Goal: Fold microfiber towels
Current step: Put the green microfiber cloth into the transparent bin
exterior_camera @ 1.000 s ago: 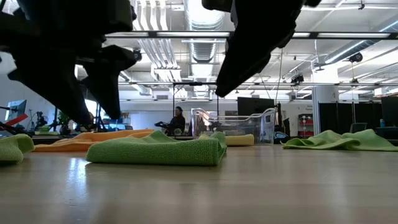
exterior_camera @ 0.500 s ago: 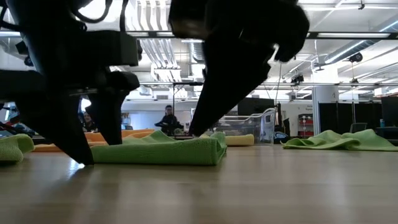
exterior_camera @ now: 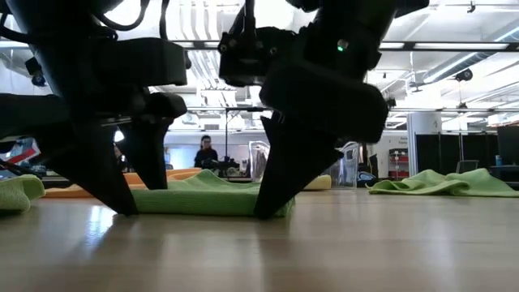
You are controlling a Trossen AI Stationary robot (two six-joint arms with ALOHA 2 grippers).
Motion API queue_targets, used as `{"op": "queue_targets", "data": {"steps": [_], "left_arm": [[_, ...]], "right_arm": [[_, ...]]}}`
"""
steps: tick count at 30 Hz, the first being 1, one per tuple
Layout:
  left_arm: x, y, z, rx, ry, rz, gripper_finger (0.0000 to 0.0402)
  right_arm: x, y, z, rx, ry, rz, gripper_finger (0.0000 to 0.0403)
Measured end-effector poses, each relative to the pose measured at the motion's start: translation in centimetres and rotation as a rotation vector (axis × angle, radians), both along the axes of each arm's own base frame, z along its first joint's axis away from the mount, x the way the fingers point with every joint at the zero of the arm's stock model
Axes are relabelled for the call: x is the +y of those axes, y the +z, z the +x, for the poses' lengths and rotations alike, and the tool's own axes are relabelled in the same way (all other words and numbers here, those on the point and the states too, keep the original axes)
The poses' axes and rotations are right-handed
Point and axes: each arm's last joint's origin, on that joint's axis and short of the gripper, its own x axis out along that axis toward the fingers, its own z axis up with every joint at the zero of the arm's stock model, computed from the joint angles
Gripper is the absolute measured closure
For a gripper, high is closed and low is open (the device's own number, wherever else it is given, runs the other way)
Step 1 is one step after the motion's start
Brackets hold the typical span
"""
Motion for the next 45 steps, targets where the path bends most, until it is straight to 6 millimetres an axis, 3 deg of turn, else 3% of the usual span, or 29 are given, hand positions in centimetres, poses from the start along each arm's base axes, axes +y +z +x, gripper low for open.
{"op": "queue_targets", "data": {"steps": [8,14,22,24,34,45], "left_arm": [[0.3,-0.3,0.7,-0.047,0.019,0.0,0.031],[0.4,-0.4,1.0,-0.07,0.025,0.005,0.0377],[0.3,0.7,1.2,-0.089,0.019,-0.026,0.0398],[0.2,1.4,1.2,-0.097,0.011,-0.056,0.0398],[0.4,6.1,0.8,-0.219,-0.016,-0.146,0.0398],[1.5,14.2,-1.5,-0.444,-0.071,-0.281,0.0398]], "right_arm": [[-0.3,-0.2,0.1,-0.001,-0.019,-0.023,0.0215],[-0.6,-0.2,0.1,-0.002,-0.028,-0.038,0.0265],[-0.5,0.2,0.1,0.008,-0.018,0.008,0.0381],[-0.4,0.7,-0.1,0.005,-0.027,0.043,0.0388],[0.4,6.8,-1.9,-0.096,-0.105,0.184,0.0391],[-0.7,13.5,-3.9,-0.24,-0.148,0.283,0.0392]]}}
